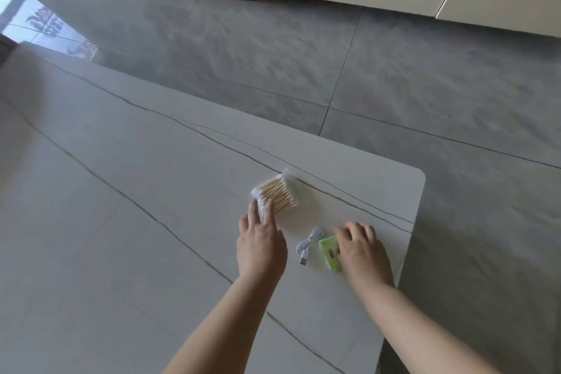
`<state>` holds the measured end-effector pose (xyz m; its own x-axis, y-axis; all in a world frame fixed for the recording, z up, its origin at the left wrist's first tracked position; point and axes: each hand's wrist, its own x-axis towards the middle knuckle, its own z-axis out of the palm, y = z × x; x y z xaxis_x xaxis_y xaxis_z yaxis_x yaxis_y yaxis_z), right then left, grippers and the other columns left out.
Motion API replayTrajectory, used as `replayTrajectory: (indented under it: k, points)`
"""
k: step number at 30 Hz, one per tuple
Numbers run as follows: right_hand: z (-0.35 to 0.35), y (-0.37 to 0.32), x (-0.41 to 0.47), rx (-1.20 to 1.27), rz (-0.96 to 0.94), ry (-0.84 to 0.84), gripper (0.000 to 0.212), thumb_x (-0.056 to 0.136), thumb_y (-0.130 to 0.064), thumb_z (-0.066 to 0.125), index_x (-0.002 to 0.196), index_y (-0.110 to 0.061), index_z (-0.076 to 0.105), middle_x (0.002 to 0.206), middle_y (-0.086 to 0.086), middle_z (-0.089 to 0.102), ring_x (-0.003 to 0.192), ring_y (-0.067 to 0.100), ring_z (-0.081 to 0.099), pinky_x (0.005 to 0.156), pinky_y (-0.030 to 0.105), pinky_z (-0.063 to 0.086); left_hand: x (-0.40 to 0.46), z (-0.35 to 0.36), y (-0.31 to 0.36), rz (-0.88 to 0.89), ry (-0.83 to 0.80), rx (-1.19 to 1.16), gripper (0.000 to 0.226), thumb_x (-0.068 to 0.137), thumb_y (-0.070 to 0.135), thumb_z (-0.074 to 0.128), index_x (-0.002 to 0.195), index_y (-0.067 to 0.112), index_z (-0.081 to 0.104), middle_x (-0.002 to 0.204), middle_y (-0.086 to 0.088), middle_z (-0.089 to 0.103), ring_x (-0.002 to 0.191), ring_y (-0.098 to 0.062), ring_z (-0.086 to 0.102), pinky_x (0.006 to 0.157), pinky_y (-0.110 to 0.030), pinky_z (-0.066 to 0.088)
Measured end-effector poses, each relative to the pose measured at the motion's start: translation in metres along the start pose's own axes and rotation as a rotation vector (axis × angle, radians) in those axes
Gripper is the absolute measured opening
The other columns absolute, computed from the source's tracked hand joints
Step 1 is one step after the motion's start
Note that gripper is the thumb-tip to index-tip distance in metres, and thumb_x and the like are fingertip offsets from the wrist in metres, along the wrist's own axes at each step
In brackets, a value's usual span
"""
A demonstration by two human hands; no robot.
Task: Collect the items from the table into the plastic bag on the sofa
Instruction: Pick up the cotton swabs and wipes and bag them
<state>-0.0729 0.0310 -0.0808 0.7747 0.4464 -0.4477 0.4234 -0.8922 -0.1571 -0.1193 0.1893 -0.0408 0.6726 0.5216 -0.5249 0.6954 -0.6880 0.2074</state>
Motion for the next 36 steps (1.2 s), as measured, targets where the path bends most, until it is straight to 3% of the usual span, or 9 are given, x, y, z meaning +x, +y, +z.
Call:
replayTrajectory:
  k: [3,6,9,11,13,17,27,32,36]
  points:
    - [0.006,0.000,0.001,-0.013,0.022,-0.009,0.046,0.033,-0.012,0.092,0.068,-0.019,0.064,0.071,0.003,0.060,0.066,0.027,0.060,0.043,0.031,0.045,0.019,0.002,0.002,0.044,0.028,0.047,0.067,0.097,0.013,0.039,0.153,0.028,0.003,0.162,0.001,-0.006,0.148,-0.024,0.001,0.119,-0.035,0.016]
    - [0.000,-0.003,0.000,0.006,0.033,-0.069,0.031,0.054,-0.014,0.086,0.077,-0.019,0.065,0.084,0.003,0.059,0.084,0.027,0.059,0.060,0.034,0.046,0.036,0.000,0.005,0.045,0.045,0.065,0.068,0.097,0.011,0.038,0.153,0.028,0.004,0.162,-0.001,-0.007,0.149,-0.025,-0.001,0.119,-0.037,0.013]
    - [-0.011,-0.006,0.000,0.033,-0.080,-0.029,0.042,0.030,-0.013,0.087,0.063,-0.023,0.063,0.076,0.001,0.059,0.072,0.024,0.063,0.051,0.031,0.048,0.048,-0.001,0.004,0.053,0.039,0.102,0.069,0.098,0.010,0.040,0.153,0.029,0.002,0.162,-0.001,-0.007,0.149,-0.024,-0.002,0.120,-0.036,0.012]
    - [-0.020,-0.010,0.000,0.102,-0.185,-0.071,0.034,0.050,-0.010,0.081,0.079,-0.019,0.067,0.107,0.008,0.062,0.103,0.033,0.062,0.071,0.040,0.052,0.054,-0.001,0.002,0.071,0.026,0.113,0.070,0.098,0.013,0.043,0.153,0.028,0.002,0.162,0.000,0.001,0.149,-0.023,0.002,0.120,-0.035,0.012]
    - [-0.024,-0.015,0.003,0.131,-0.291,-0.127,0.029,0.081,-0.008,0.059,0.109,-0.018,0.061,0.150,0.008,0.031,0.143,0.028,0.022,0.105,0.040,0.033,0.057,-0.002,0.000,0.071,0.017,0.094,0.072,0.096,0.015,0.047,0.153,0.026,0.005,0.158,0.000,0.019,0.146,-0.023,0.015,0.117,-0.034,0.020]
    - [-0.022,-0.024,0.011,0.068,-0.370,-0.185,0.036,0.093,-0.006,0.038,0.124,-0.020,0.047,0.160,-0.002,0.004,0.148,0.016,-0.005,0.113,0.033,0.018,0.050,-0.003,-0.007,-0.015,0.020,0.102,0.063,0.092,0.022,0.054,0.147,0.022,0.022,0.137,-0.007,0.041,0.127,-0.027,0.035,0.102,-0.033,0.034]
    - [-0.007,-0.049,-0.012,-0.082,-0.141,-0.132,0.030,0.089,-0.008,0.048,0.118,-0.017,0.047,0.119,0.005,0.058,0.116,0.027,0.050,0.092,0.034,0.036,-0.009,0.000,-0.053,-0.313,-0.098,-0.267,0.023,0.089,0.026,0.054,0.095,0.010,0.038,0.089,-0.006,0.053,0.082,-0.030,0.052,0.065,-0.033,0.039]
    - [-0.029,-0.062,-0.036,0.433,0.151,-0.311,0.012,0.083,-0.028,0.061,0.081,-0.020,0.053,0.101,0.012,0.063,0.083,0.025,0.050,0.067,0.025,0.033,-0.061,-0.023,-0.078,-0.498,-0.096,-0.689,0.018,0.085,0.009,0.050,0.103,0.008,0.048,0.095,-0.010,0.058,0.077,-0.024,0.055,0.067,-0.036,0.050]
    - [-0.082,-0.094,-0.076,0.802,0.179,-0.345,0.009,0.082,-0.019,0.060,0.087,-0.012,0.061,0.084,0.008,0.059,0.082,0.026,0.055,0.069,0.036,0.048,-0.124,-0.076,-0.093,-0.609,-0.046,-1.026,0.027,0.087,0.005,0.044,0.111,0.006,0.054,0.111,-0.016,0.061,0.092,-0.026,0.060,0.082,-0.040,0.055]
